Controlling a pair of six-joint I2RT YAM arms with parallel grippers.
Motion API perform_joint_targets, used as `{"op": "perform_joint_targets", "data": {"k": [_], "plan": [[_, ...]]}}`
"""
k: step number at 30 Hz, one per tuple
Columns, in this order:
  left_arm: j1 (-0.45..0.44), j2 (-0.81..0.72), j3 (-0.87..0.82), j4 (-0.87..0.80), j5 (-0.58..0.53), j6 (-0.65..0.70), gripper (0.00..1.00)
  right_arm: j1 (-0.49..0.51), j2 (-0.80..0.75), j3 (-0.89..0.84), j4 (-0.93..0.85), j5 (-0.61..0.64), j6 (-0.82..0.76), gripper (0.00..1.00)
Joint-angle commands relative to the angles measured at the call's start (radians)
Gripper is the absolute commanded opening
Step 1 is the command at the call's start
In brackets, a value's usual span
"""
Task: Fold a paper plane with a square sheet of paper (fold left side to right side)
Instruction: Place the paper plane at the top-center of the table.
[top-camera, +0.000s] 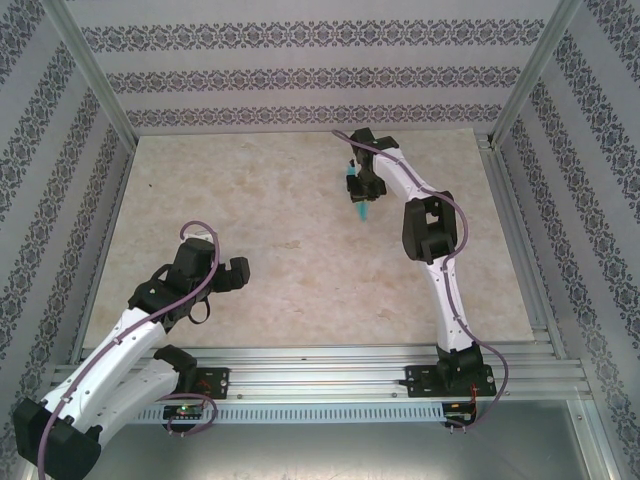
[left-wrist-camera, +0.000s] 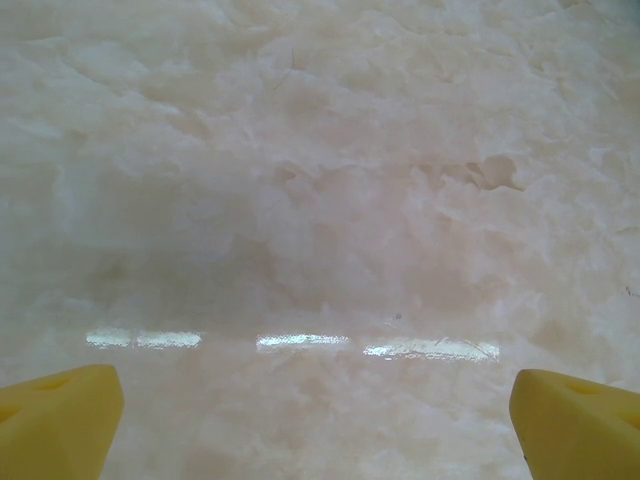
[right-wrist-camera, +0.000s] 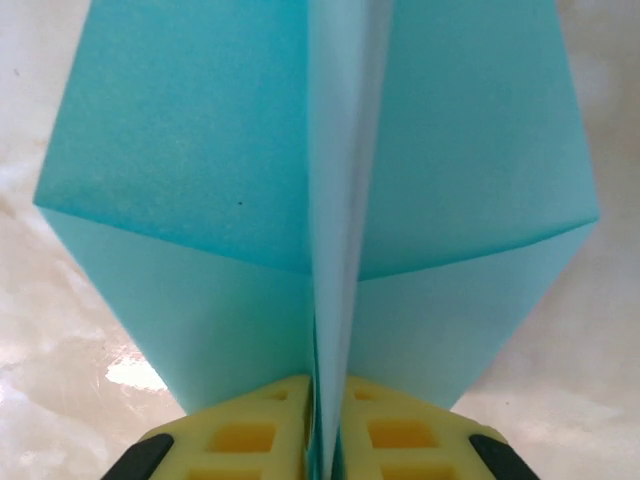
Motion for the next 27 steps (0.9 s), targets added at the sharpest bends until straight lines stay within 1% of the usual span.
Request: {"op": "perform_joint_targets", "data": {"k": [1,6,10,12,19,27], "plan": [[0.014,-0.001,-0.012,-0.009,-0.003,0.031,1.0,-0.003,0.038,0.031,-0.025,-0.01,-0.018,0.17],[0.014,0.001,-0.009,-0.009,0.0,0.033,1.0,-0.003,0.035,0.032,-0.027,-0.005,-0.015,0.21],[0.014,0.001,-0.008,-0.009,0.002,0.032,1.0,-0.003,0.015,0.04,-0.034,-0.006,-0.016,0.23],[0.014,0.001,-0.006,-0.009,0.003,0.033,1.0,-0.003,-0.009,0.037,-0.036,-0.001,-0.014,0.26],[0.014,0.005,0.001,-0.006,0.005,0.028,1.0,0.004,-0.079,0.031,-0.047,0.018,-0.012,0.3],[0.014,0.016,0.009,0.017,-0.028,-0.01,1.0,0.026,-0.173,0.012,-0.091,0.046,-0.004,0.35]]}}
